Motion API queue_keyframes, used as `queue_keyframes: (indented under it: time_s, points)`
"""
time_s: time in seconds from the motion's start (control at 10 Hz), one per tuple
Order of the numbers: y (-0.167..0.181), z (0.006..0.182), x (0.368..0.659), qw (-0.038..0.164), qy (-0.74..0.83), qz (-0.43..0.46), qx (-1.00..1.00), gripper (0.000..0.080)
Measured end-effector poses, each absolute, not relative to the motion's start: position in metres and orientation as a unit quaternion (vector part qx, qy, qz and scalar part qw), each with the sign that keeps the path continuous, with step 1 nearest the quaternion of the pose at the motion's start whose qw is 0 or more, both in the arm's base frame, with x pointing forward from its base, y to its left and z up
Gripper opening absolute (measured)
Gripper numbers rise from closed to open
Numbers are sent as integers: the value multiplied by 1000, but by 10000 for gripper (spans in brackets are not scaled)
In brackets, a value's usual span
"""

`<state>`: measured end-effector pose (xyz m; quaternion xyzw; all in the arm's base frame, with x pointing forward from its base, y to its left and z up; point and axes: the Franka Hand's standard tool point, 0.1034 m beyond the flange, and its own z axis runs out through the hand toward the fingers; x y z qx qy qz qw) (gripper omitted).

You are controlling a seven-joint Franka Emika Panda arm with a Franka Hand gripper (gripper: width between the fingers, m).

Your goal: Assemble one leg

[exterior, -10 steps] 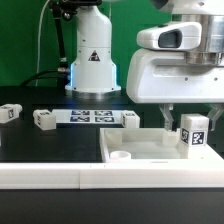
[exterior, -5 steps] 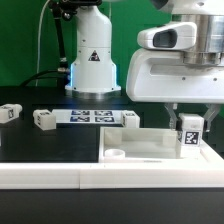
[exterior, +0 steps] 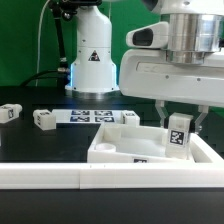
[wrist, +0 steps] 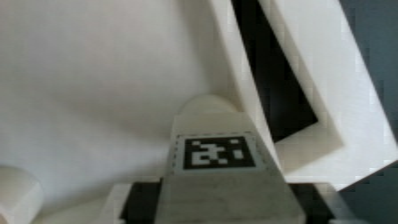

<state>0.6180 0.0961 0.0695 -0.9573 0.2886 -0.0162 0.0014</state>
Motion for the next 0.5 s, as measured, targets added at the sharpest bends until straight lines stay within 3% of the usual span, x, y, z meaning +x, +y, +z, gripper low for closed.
queue_keyframes:
  time_s: [0.2, 0.3, 0.4, 0.5]
  points:
    - [91, 69, 618, -2, 326, -15, -945, 291]
    - [91, 69, 617, -2, 325, -15, -946, 366]
    - [91, 69, 617, -2, 325, -15, -946, 506]
    - [91, 69, 617, -2, 325, -15, -946, 506]
